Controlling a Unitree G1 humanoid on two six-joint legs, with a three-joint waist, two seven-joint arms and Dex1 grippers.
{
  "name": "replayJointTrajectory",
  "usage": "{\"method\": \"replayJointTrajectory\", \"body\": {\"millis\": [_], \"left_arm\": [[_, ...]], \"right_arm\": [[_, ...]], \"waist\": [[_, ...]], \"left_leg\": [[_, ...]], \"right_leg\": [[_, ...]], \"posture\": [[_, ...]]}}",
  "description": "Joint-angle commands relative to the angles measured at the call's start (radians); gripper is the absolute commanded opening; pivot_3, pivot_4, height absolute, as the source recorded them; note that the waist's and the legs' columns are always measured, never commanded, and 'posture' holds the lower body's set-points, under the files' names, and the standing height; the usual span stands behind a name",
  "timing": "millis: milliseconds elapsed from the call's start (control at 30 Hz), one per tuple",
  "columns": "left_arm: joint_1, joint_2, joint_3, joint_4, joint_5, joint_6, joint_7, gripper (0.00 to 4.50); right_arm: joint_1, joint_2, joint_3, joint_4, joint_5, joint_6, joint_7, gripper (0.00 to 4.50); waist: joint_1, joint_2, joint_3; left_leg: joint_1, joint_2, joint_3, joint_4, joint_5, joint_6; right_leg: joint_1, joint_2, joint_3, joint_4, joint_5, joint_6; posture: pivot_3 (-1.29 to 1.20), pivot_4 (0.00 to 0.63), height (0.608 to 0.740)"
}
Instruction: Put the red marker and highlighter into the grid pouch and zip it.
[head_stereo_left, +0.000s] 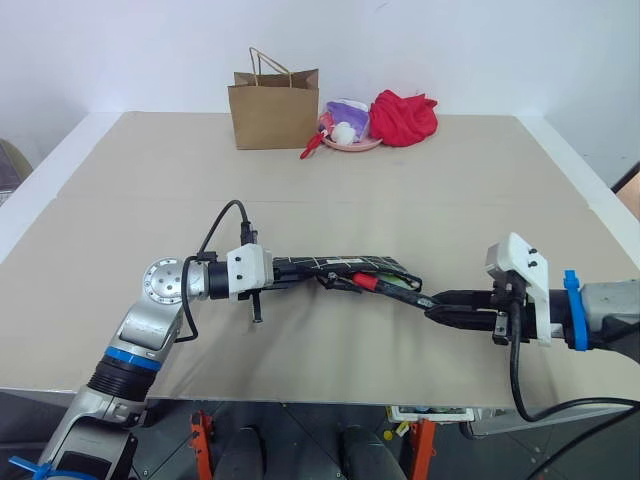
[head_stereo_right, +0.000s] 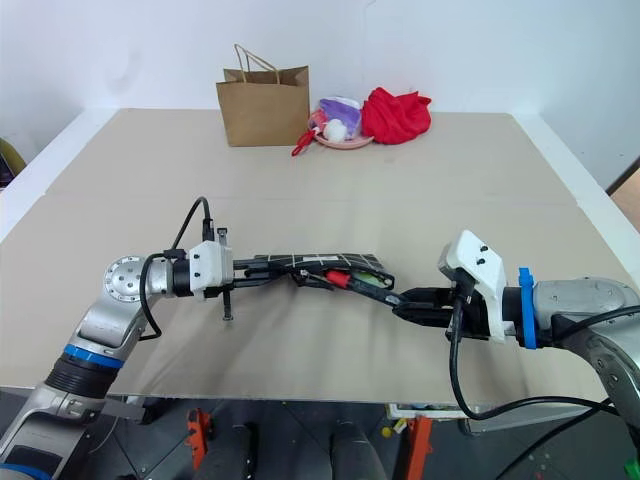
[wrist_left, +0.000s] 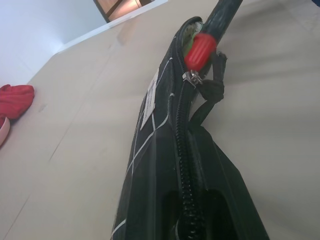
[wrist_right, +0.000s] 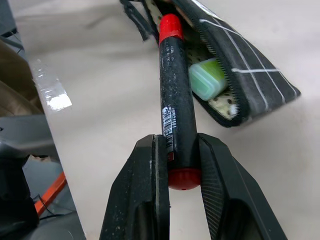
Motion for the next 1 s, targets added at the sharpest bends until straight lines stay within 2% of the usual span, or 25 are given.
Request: {"method": "replayJointTrajectory", "body": {"millis": [33, 267, 600, 833, 967, 1000], "left_arm": [[0.005, 0.005, 0.021, -0.043, -0.018, 0.001, 0.011, 0.0], [0.009, 0.002, 0.018, -0.046, -0.017, 0.004, 0.014, 0.0], [0.01, -0.009, 0.008, -0.052, -0.013, 0.002, 0.019, 0.0], [0.004, -0.016, 0.005, -0.05, -0.008, 0.001, 0.022, 0.0], [0.008, -0.017, 0.006, -0.056, -0.008, 0.003, 0.025, 0.0], [0.01, -0.017, 0.006, -0.057, -0.008, 0.003, 0.025, 0.0]], "right_arm": [[-0.024, -0.018, -0.012, 0.0, 0.004, 0.023, -0.015, 0.53], [-0.07, -0.02, 0.007, 0.014, 0.004, 0.065, -0.045, 0.53], [-0.195, 0.032, 0.131, 0.041, -0.031, 0.077, -0.091, 0.53], [-0.306, 0.108, 0.246, 0.066, -0.077, 0.069, -0.111, 0.53], [-0.359, 0.154, 0.262, 0.099, -0.079, 0.094, -0.126, 0.53], [-0.37, 0.166, 0.259, 0.106, -0.076, 0.102, -0.134, 1.33]], "waist": [[0.0, 0.0, 0.0], [0.0, 0.0, 0.0], [0.0, 0.0, 0.0], [0.0, 0.0, 0.0], [0.0, 0.0, 0.0], [0.0, 0.0, 0.0]], "left_leg": [[0.0, 0.0, 0.0, 0.0, 0.0, 0.0], [0.0, 0.0, 0.0, 0.0, 0.0, 0.0], [0.0, 0.0, 0.0, 0.0, 0.0, 0.0], [-0.001, 0.0, 0.0, 0.0, 0.0, 0.0], [-0.001, 0.0, 0.0, 0.0, 0.0, 0.0], [-0.001, 0.0, 0.0, 0.0, 0.0, 0.0]], "right_leg": [[0.0, 0.0, 0.0, 0.0, 0.0, 0.0], [0.0, 0.0, 0.0, 0.0, 0.0, 0.0], [-0.001, 0.0, 0.0, 0.0, 0.0, 0.0], [-0.001, 0.0, 0.0, 0.0, 0.0, 0.0], [-0.001, 0.0, 0.0, 0.0, 0.0, 0.0], [-0.001, 0.0, 0.0, 0.0, 0.0, 0.0]], "posture": [[0.0, 0.15, 0.74], [0.0, 0.15, 0.74], [0.0, 0.15, 0.74], [0.0, 0.15, 0.74], [0.0, 0.15, 0.74], [0.0, 0.15, 0.74]]}}
